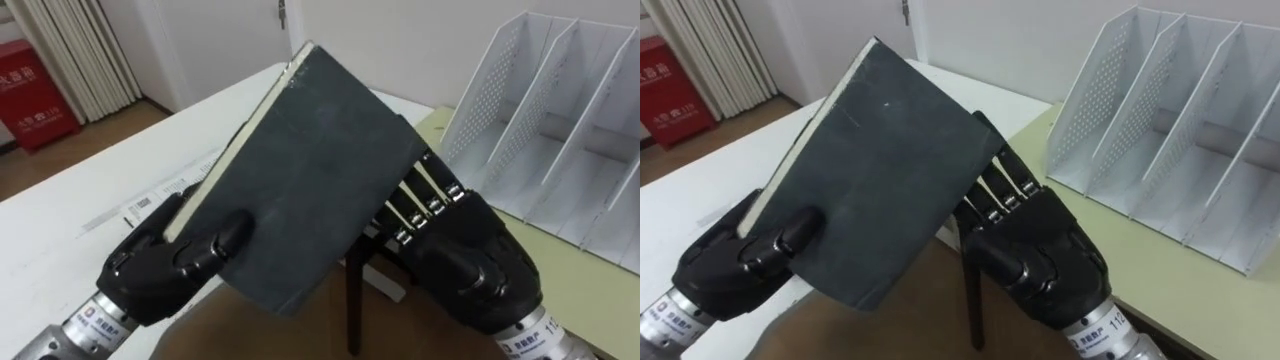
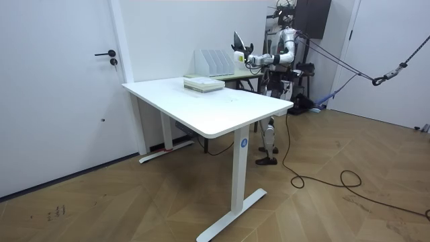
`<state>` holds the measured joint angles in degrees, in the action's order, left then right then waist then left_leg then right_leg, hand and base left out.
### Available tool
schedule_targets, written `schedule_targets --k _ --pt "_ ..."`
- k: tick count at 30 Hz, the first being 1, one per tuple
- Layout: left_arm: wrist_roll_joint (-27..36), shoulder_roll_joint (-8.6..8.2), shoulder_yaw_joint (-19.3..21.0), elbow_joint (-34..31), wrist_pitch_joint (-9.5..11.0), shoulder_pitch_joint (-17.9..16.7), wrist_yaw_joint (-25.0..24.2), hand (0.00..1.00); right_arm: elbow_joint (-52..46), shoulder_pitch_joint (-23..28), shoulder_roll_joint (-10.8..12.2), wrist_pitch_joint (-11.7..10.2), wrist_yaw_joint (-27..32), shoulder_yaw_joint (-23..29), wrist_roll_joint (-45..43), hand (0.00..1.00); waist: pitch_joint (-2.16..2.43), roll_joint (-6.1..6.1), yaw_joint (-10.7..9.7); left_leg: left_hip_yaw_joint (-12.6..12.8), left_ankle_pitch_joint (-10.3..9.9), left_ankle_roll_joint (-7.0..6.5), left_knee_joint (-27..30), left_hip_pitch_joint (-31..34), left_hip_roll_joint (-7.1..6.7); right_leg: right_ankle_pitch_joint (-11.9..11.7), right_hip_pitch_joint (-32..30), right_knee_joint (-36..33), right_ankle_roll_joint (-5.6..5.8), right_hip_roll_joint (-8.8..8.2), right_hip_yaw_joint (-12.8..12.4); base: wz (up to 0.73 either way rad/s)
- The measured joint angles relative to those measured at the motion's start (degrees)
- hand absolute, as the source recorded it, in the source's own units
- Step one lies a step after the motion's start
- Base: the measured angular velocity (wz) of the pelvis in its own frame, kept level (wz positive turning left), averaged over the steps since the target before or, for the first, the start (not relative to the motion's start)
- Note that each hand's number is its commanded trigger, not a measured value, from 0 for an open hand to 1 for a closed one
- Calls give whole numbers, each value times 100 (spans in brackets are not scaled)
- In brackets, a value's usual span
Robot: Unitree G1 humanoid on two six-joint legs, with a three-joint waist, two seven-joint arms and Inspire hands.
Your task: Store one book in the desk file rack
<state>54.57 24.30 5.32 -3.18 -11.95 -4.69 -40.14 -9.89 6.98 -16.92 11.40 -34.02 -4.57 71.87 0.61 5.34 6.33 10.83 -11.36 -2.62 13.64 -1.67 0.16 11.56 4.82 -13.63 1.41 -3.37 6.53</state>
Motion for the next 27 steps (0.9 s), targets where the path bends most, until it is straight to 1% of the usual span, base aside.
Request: schedule_targets --k 2,5,6,7,8,12,14,17,19,22,24,25,27 --pt "-63 27 34 0 -73 0 -16 100 0 0 -71 2 69 15 0 0 2 3 10 -1 0 0 0 1 0 0 0 0 0 0 0 0" --pt "-134 34 65 0 -151 0 -30 100 0 0 -94 9 114 45 -1 0 0 0 14 -2 0 0 0 6 -1 0 -1 0 0 0 3 0" --pt "-135 36 69 0 -157 0 -31 100 0 0 -97 12 121 45 -1 24 0 0 14 -3 0 0 0 6 -1 0 -1 0 0 0 3 0" --pt "-141 39 74 0 -176 0 -38 100 0 0 -98 18 140 45 -1 74 0 0 15 -4 0 0 0 6 0 0 -1 0 0 0 5 0" --pt "-163 43 75 0 -192 0 -52 100 0 0 -98 21 149 49 -4 100 -1 -2 14 -6 0 0 0 7 0 0 -1 0 0 0 3 0" --pt "-243 50 81 0 -192 0 -74 100 1 0 -112 47 208 99 -44 100 -5 -7 11 -7 0 0 2 6 -1 0 -1 1 0 -1 5 0" --pt "-303 126 81 0 -192 1 -97 100 1 0 -130 53 208 101 -60 100 -20 -29 -18 -6 0 0 8 6 2 0 -4 2 0 1 12 0" --pt "-440 203 74 0 -190 3 -158 100 1 0 -129 57 207 105 -212 100 -30 -45 -33 -5 -1 0 8 12 -1 0 -16 -2 0 -1 13 0" --pt "-473 204 47 -6 -190 3 -196 100 1 -1 -127 57 207 97 -227 100 -36 -57 -57 -2 -1 -1 11 24 -1 0 -23 -7 0 -3 18 0" --pt "-475 205 -7 -27 -190 3 -293 100 1 -3 -127 53 200 79 -228 100 -29 -82 -35 15 -1 0 15 52 8 0 -94 -35 1 -2 16 -1" --pt "-473 205 -92 -69 -190 3 -317 100 2 -3 -99 -22 200 80 -228 100 -30 -93 -35 14 -1 0 20 53 7 0 -109 -34 1 -4 24 0" --pt "-474 204 -121 -144 -191 3 -324 100 2 -3 -45 -108 196 84 -224 100 -33 -113 -31 14 -1 0 23 55 9 0 -114 -34 1 -4 31 0" --pt "-474 205 -107 -223 -189 9 -326 100 2 -3 -7 -190 149 86 -227 100 -20 -135 -31 13 -2 1 31 58 13 0 -114 -28 1 -2 45 0"
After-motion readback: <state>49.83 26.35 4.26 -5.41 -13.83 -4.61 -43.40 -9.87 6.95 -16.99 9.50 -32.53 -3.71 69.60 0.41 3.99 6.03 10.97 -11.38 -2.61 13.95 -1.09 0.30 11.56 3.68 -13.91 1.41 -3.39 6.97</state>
